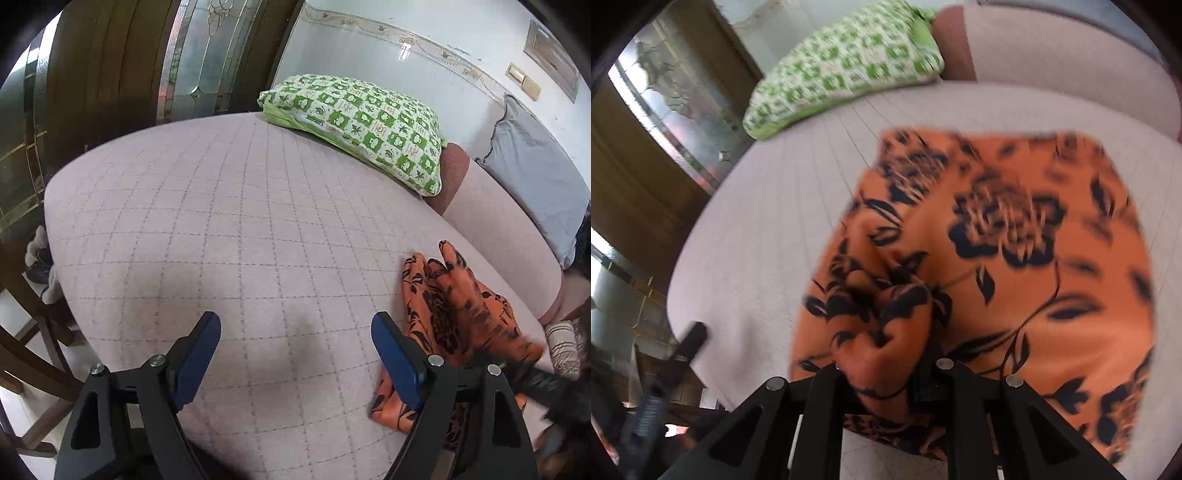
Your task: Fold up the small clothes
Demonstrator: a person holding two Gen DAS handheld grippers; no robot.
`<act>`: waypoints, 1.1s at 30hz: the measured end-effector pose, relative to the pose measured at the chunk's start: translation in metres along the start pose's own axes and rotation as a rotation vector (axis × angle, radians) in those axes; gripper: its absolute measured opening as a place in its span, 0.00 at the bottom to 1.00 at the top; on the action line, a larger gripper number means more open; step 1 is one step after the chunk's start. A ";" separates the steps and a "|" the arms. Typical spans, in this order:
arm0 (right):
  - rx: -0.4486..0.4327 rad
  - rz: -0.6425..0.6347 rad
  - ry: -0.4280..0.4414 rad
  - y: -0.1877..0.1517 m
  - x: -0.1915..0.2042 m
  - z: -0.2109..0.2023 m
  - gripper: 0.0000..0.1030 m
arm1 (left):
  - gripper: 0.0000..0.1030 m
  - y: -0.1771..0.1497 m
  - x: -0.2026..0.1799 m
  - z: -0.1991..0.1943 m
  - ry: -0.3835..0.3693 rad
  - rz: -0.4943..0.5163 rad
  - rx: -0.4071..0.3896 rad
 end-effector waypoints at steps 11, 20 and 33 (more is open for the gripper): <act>0.033 -0.086 0.018 -0.026 0.050 0.037 0.24 | 0.82 -0.004 0.000 -0.003 -0.008 -0.009 0.008; -0.177 0.089 0.161 -0.031 0.007 -0.037 0.79 | 0.82 -0.022 -0.037 -0.016 -0.201 0.057 0.084; -0.240 0.299 0.174 -0.079 -0.066 -0.058 0.79 | 0.34 -0.062 -0.099 0.014 -0.254 0.145 0.340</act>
Point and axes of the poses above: each gripper's, at about its wrist camera, not at the fingertips, and z roughly the way its jaws point, x to its left, y to its top, the point moved 6 cm from there along z, roughly the way its jaws point, and after that the axes turned 12 degrees about -z, right-handed, at the moved point
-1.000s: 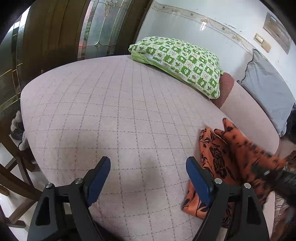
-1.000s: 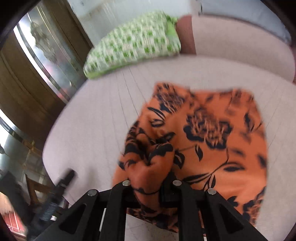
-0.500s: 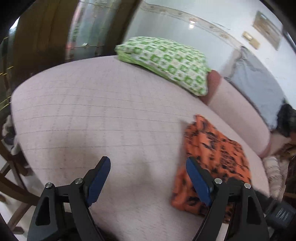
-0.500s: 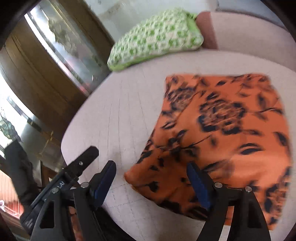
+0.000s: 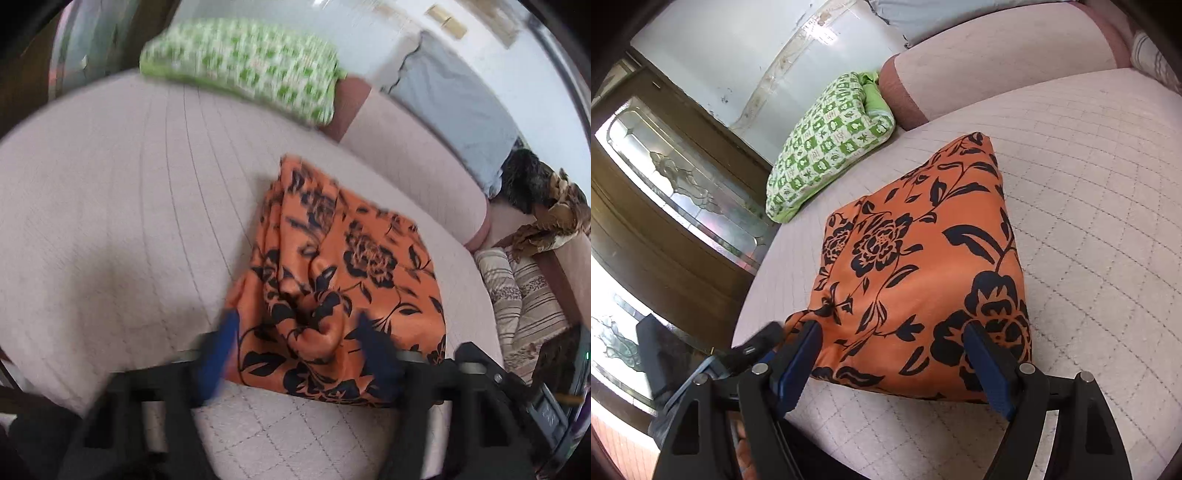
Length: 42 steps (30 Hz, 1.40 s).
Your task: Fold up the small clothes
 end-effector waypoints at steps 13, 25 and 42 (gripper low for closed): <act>-0.013 0.070 0.080 -0.001 -0.019 -0.007 0.79 | 0.28 -0.007 0.030 -0.012 0.033 -0.123 -0.004; 0.057 0.384 0.158 0.001 -0.097 -0.003 0.82 | 0.62 0.010 -0.075 0.005 0.125 0.403 -0.136; 0.153 0.397 0.179 -0.014 -0.085 0.025 0.70 | 0.75 0.012 -0.012 0.051 0.161 0.277 0.013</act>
Point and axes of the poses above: each gripper's, at about its wrist camera, not at the fingertips, and z roughly the way its jaws point, x to its left, y to its top, the point moved 6 cm from there along z, roughly the way its jaws point, and after that the axes turned 12 degrees about -z, right-handed, at the moved point
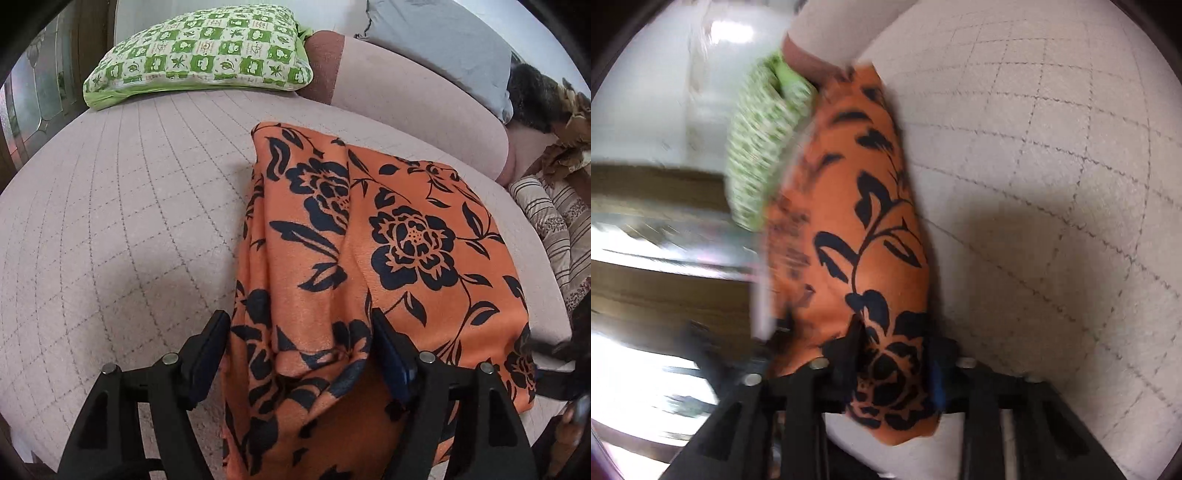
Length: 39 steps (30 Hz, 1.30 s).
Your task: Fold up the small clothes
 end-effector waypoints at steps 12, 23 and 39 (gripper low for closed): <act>0.023 -0.177 -0.118 0.052 0.029 0.031 0.31 | 0.75 0.001 -0.004 -0.001 -0.007 -0.024 -0.004; -0.095 -0.105 -0.001 0.087 0.029 0.022 0.74 | 0.74 0.002 -0.009 0.004 0.029 -0.022 0.001; -0.122 -0.177 -0.232 0.107 0.031 0.028 0.64 | 0.74 0.004 0.006 -0.014 -0.054 -0.089 -0.006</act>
Point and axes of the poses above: each gripper's, at about its wrist camera, not at the fingertips, and z roughly the way its jaws point, x to its left, y to its top, the point moved 6 cm from there along z, roughly the way its jaws point, and after that the axes turned 12 degrees about -z, right-handed, at the moved point
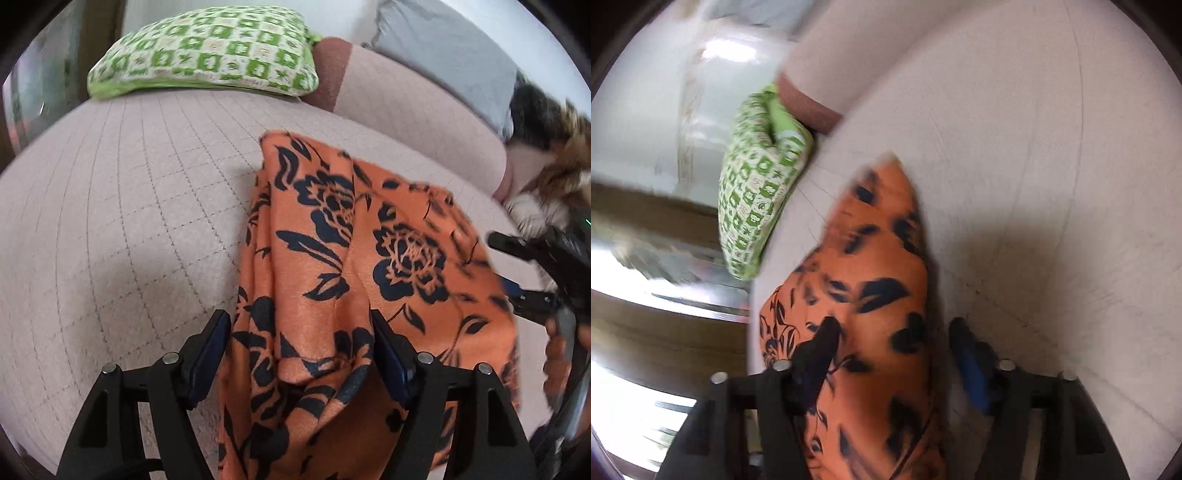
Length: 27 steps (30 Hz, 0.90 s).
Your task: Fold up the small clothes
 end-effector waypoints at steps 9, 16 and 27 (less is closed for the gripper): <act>0.137 -0.267 0.082 -0.060 0.059 0.004 0.71 | 0.74 0.053 0.024 -0.022 -0.159 -0.187 0.015; 0.123 -0.290 0.099 -0.062 0.054 0.001 0.72 | 0.62 0.112 -0.003 0.042 -0.137 -0.087 0.133; 0.132 -0.294 0.117 -0.061 0.054 0.000 0.72 | 0.40 0.111 -0.005 0.048 -0.015 0.008 0.113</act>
Point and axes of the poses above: each gripper's, at about its wrist camera, not at the fingertips, and z roughly the way its jaws point, x to its left, y to its top, the point moved 6 cm from there along z, roughly the way its jaws point, and after that the axes turned 12 degrees about -z, right-handed, at the moved point
